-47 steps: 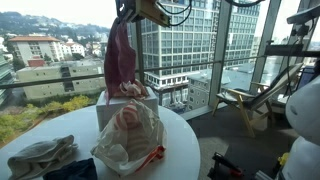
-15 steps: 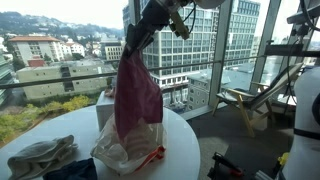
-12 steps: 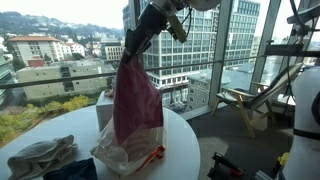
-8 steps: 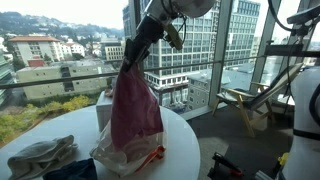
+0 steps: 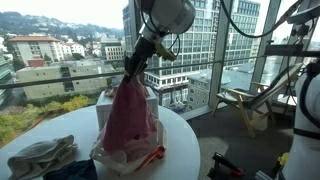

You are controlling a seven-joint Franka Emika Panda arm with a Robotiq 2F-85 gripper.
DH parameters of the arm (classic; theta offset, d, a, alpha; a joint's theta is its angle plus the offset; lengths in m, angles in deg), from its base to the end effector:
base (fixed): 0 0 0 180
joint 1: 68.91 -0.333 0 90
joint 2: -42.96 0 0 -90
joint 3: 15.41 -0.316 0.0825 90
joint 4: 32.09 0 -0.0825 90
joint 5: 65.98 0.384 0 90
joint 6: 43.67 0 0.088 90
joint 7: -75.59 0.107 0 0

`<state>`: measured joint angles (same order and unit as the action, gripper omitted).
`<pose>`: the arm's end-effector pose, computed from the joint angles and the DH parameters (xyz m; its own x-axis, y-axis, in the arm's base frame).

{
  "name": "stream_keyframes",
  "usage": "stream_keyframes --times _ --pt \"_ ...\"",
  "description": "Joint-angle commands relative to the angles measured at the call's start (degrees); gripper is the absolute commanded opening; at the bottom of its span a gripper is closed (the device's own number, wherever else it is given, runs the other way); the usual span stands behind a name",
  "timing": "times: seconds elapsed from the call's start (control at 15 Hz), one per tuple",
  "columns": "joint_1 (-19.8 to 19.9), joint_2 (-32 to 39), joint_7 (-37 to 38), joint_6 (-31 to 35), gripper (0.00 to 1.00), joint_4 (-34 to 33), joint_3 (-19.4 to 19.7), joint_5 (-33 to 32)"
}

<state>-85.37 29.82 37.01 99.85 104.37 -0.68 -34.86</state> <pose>0.4945 0.0081 0.4426 0.8571 0.2138 0.4687 0.3557 -0.9037 -0.2383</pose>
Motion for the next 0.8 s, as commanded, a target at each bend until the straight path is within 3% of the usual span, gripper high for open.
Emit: stream_keyframes --times 0.0,0.27,0.47,0.6,0.73 --pt "6.75 4.69 6.82 3.28 0.03 -3.20 -4.94 -5.36" --pt "13.50 6.59 23.96 4.29 0.03 -3.10 -9.11 -23.65" --pt "16.15 6.82 34.89 1.62 0.03 -3.34 -11.75 -37.37" --pt "15.77 7.78 34.86 1.26 0.03 -3.62 -12.82 -40.01" --pt "14.54 9.36 31.09 0.87 0.03 -4.03 -13.57 -37.55"
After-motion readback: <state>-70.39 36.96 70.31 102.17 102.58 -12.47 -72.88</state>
